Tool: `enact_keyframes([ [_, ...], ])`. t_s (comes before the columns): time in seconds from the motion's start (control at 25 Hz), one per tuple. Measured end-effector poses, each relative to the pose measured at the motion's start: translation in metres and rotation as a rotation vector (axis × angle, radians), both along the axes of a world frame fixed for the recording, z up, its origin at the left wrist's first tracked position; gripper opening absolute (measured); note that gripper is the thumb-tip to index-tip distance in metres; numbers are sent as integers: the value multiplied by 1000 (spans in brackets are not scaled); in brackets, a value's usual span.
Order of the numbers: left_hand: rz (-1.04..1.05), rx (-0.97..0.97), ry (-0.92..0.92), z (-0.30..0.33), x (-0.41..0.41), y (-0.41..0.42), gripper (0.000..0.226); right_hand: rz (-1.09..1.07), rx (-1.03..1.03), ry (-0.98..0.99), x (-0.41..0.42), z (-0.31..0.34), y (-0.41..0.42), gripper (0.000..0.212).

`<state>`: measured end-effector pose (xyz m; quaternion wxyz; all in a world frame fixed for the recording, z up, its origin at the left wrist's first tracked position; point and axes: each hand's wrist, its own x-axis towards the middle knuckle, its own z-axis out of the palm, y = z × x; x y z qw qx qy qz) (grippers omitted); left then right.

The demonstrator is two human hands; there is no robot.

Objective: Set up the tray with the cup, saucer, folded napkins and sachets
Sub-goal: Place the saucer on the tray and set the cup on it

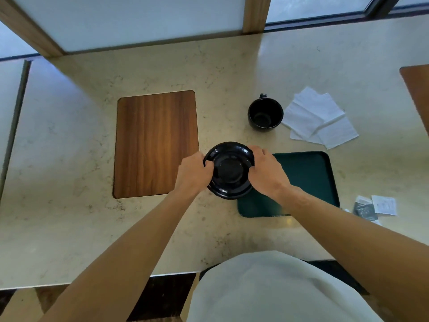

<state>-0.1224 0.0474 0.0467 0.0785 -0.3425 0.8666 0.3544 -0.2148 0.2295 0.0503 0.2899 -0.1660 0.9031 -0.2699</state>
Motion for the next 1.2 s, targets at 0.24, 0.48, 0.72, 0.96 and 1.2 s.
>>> enact_keyframes([
  [0.24,-81,35,-73,-1,-22,34,20,-34,27,22,-17,0,40,61],
  [0.48,-179,50,-164,-8,-25,49,24,-17,58,13,-16,-10,60,60],
  [0.72,-207,73,-199,-12,-23,57,24,-10,75,-1,-16,-16,70,61],
  [0.96,-249,21,-227,-13,-28,60,28,-14,96,-16,-22,-20,71,65],
  [1.2,-228,64,-238,-15,-32,60,27,-14,117,-36,-27,-23,72,69],
])
